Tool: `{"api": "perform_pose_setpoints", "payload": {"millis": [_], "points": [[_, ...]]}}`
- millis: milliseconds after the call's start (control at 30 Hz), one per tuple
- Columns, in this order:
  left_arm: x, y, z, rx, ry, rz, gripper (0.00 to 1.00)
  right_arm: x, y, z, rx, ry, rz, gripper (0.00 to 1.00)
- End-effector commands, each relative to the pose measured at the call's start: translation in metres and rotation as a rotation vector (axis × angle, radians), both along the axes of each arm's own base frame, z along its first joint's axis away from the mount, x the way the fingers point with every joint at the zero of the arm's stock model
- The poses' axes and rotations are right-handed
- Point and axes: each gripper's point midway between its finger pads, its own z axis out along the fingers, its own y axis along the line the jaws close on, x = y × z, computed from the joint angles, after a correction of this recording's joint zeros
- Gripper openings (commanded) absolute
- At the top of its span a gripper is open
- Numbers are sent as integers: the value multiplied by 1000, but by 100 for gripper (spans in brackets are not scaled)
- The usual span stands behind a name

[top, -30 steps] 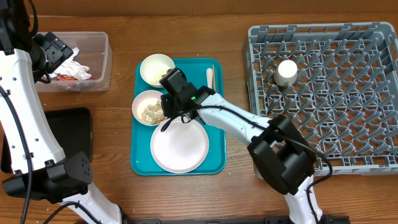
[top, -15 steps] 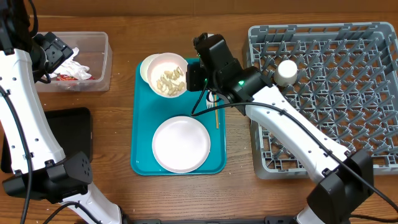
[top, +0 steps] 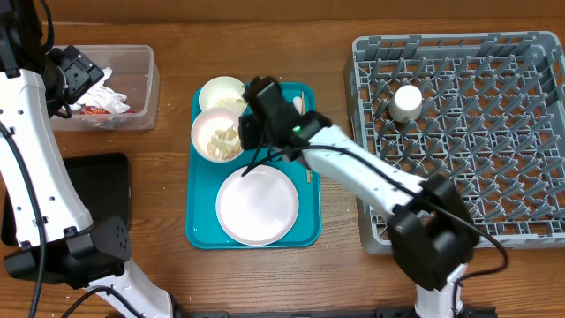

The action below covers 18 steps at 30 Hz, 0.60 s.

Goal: Sort waste into correct bins and load items into the dishwasher rack

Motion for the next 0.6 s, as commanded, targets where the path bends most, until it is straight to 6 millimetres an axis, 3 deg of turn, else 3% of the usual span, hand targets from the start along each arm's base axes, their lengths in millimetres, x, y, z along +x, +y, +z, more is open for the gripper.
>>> {"api": "perform_pose_setpoints", "payload": {"millis": [0, 233, 333, 367, 467, 567], "points": [[-3, 2, 4, 10, -6, 8, 100, -12, 17, -22, -8, 26, 27, 4], [-3, 2, 4, 10, -6, 9, 100, -12, 26, -51, -31, 32, 35, 4], [-3, 2, 4, 10, -6, 9, 100, -12, 26, -52, -31, 32, 35, 21], [-3, 2, 4, 10, -6, 9, 100, -12, 25, -52, -33, 34, 35, 34], [-3, 2, 4, 10, -6, 8, 100, -14, 24, -53, -40, 42, 35, 43], [-3, 2, 4, 10, -6, 8, 100, -14, 20, -41, -41, 44, 31, 45]]}}
